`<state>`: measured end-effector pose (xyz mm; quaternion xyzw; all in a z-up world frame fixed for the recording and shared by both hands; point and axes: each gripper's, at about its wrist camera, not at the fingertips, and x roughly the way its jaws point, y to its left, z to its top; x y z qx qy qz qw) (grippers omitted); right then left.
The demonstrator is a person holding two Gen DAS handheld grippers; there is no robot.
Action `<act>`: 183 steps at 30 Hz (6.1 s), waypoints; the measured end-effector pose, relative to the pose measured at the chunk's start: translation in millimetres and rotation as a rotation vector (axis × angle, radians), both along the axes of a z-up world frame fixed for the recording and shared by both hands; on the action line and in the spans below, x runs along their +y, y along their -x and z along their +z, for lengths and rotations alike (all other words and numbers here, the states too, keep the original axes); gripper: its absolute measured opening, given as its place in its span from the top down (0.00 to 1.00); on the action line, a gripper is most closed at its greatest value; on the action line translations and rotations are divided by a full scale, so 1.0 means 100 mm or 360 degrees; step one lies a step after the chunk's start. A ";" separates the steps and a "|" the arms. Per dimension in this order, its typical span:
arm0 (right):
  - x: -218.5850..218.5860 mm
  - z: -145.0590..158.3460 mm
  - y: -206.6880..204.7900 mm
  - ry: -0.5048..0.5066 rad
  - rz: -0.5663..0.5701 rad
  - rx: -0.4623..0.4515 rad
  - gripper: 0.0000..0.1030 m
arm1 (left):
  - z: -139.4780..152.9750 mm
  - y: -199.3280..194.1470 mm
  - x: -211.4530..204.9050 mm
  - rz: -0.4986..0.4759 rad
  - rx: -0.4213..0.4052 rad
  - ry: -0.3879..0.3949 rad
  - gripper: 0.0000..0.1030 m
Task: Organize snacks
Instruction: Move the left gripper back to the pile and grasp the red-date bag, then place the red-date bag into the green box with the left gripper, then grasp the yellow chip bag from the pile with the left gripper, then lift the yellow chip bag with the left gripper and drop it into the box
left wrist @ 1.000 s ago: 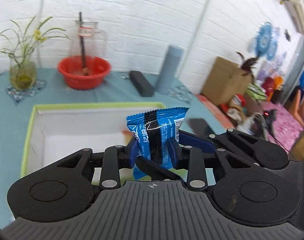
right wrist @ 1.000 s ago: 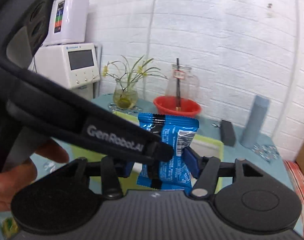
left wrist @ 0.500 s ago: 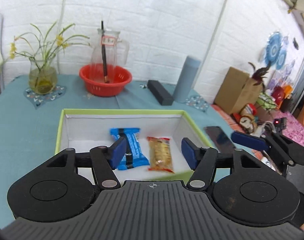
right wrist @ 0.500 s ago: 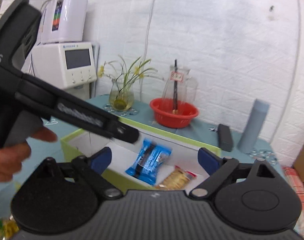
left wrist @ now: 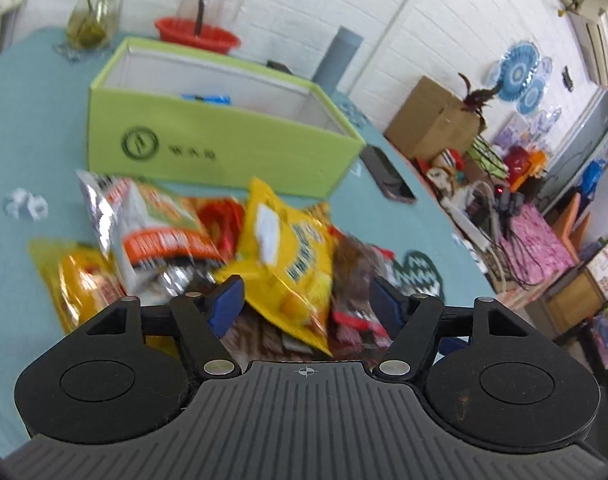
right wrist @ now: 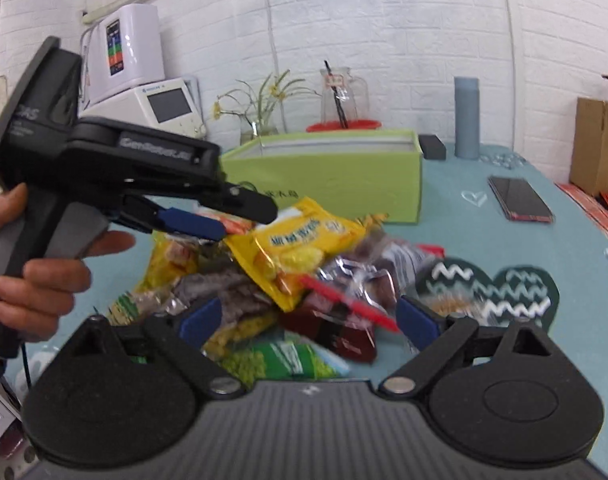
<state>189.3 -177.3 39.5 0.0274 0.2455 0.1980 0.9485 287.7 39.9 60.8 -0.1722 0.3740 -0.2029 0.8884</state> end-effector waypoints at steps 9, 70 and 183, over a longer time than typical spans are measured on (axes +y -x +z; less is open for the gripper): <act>-0.08 -0.22 0.16 -0.0101 -0.0007 0.0107 0.10 | 0.07 0.07 -0.34 -0.0189 -0.0019 0.0054 0.49; 0.34 0.75 -1.20 0.0136 0.0178 -0.0318 0.32 | 0.69 -0.87 -0.38 -0.0113 -0.0192 -0.0129 0.82; 1.15 0.81 -2.35 0.0241 0.0428 -0.0215 0.23 | 0.68 -1.92 0.31 0.0062 -0.0251 -0.0171 0.86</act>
